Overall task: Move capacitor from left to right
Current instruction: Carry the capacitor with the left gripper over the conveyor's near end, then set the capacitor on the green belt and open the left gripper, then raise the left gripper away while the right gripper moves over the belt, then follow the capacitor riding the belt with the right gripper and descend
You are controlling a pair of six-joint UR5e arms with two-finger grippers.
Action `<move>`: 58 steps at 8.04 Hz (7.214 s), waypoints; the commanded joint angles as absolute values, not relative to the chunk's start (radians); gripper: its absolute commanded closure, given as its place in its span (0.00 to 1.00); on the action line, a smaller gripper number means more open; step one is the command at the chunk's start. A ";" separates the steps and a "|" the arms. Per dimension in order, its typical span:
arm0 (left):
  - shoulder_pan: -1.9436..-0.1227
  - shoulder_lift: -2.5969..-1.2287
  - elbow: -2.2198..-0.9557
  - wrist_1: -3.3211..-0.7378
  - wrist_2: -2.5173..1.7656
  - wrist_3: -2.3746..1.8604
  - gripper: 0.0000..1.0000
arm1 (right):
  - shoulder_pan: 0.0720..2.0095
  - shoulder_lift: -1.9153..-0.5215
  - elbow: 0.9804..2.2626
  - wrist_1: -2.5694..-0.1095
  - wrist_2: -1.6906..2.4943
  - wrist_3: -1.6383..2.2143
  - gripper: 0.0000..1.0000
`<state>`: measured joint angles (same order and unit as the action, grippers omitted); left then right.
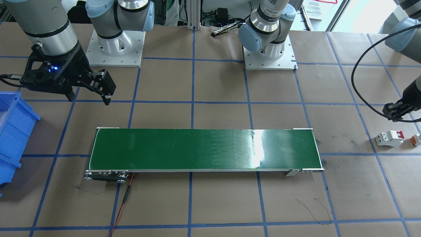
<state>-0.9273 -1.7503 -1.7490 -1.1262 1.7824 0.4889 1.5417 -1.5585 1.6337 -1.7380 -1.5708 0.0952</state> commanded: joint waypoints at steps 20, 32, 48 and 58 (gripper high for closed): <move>-1.420 -1.916 -1.769 -1.176 1.578 -0.129 0.50 | 1.542 -1.559 1.635 -1.736 -1.574 0.095 0.00; -1.402 -1.890 -1.327 -1.666 1.572 -0.137 0.00 | 1.545 -1.528 1.672 -1.733 -1.443 0.017 0.00; -1.261 -1.635 -1.332 -1.644 1.618 -0.112 0.00 | 1.545 -1.359 1.724 -1.925 -1.433 -0.064 0.01; -1.416 -1.646 -1.465 -1.582 1.609 -0.074 0.00 | 1.635 -1.295 1.761 -2.028 -1.433 0.093 0.08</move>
<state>-1.3648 -1.6461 -1.4197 -1.5905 1.6183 -0.1113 1.6023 -1.3034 1.7574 -2.0273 -1.4330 0.0827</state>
